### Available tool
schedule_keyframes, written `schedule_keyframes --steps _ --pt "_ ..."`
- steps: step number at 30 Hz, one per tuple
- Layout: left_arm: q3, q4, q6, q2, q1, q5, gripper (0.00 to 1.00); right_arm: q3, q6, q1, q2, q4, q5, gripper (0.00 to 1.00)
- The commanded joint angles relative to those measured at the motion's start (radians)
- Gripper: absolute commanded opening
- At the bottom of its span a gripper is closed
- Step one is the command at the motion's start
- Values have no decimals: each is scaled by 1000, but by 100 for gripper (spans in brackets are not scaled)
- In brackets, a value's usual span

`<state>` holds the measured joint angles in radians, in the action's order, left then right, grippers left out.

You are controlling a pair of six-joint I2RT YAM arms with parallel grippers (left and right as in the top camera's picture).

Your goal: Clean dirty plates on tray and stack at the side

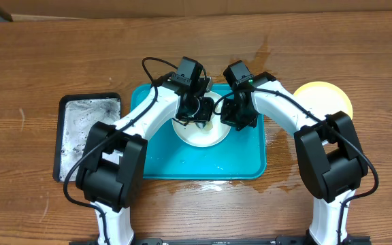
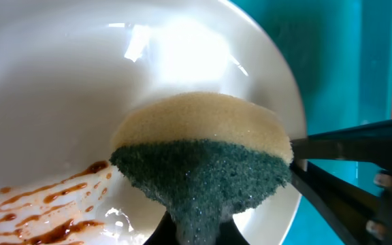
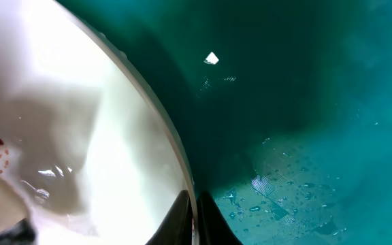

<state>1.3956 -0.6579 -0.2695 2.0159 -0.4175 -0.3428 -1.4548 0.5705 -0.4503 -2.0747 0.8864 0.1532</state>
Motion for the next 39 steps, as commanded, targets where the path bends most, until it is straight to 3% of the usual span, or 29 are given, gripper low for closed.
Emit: schedule_keyframes --steps 1,14,27,31,39 --pt "13 -4 -34 38 -8 11 4 16 10 6 -16 -7 -28 4" --pt "13 0 -49 99 -56 230 4 16 10 5 -16 -12 -29 4" --pt "12 -19 -48 105 -60 310 4 40 10 5 -16 -41 -28 4" --pt "13 -16 -48 105 -60 309 38 40 10 5 -16 -40 -28 4" --pt "70 -89 -41 76 -61 285 51 40 10 5 -16 -40 -28 4"
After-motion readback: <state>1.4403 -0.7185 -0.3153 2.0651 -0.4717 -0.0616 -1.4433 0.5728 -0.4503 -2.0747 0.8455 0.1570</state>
